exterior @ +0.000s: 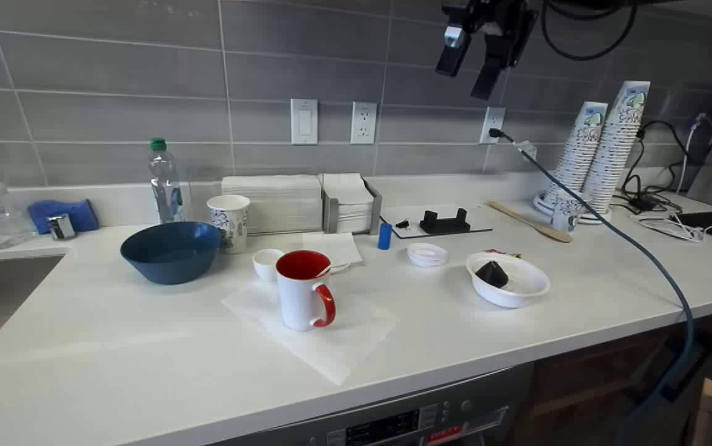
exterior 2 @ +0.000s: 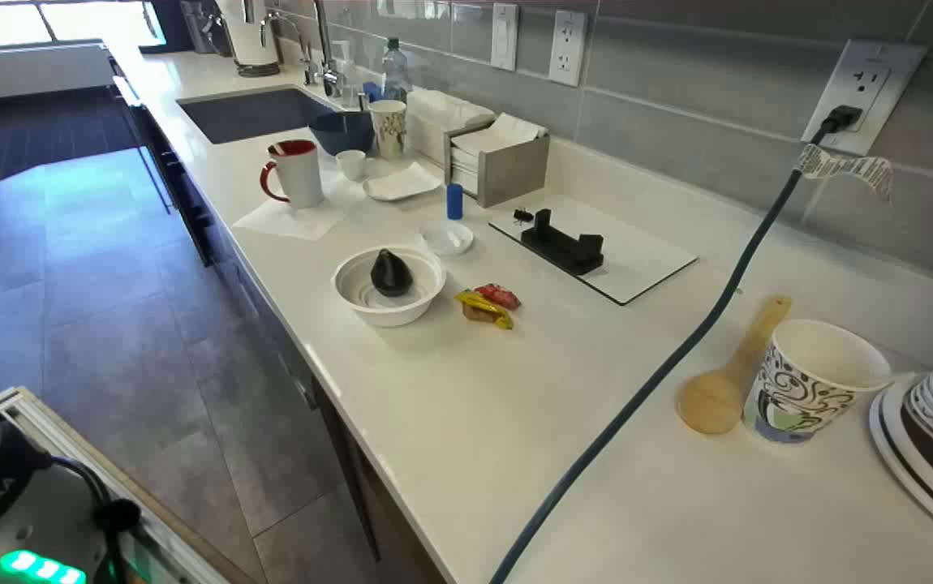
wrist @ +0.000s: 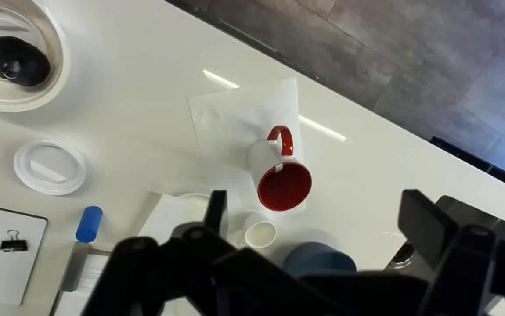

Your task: Shift a serviette to the right

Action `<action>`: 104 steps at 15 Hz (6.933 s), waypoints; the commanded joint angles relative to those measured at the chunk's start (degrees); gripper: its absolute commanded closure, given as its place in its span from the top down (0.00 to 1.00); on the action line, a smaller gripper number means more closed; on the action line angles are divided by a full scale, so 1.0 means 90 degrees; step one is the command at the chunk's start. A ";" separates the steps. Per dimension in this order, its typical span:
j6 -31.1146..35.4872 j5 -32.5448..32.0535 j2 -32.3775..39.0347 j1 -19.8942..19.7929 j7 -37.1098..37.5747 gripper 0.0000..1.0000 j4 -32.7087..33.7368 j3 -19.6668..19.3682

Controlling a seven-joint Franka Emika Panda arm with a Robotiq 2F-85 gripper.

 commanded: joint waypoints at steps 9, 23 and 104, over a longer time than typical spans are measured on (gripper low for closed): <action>0.0595 0.0139 0.0579 -0.0211 0.0109 1.00 0.0087 0.0007; 0.2688 0.1771 0.3194 -0.0484 -0.0931 1.00 0.0496 -0.0429; 0.3325 0.1126 0.7327 -0.1004 0.1369 0.01 0.3567 -0.0240</action>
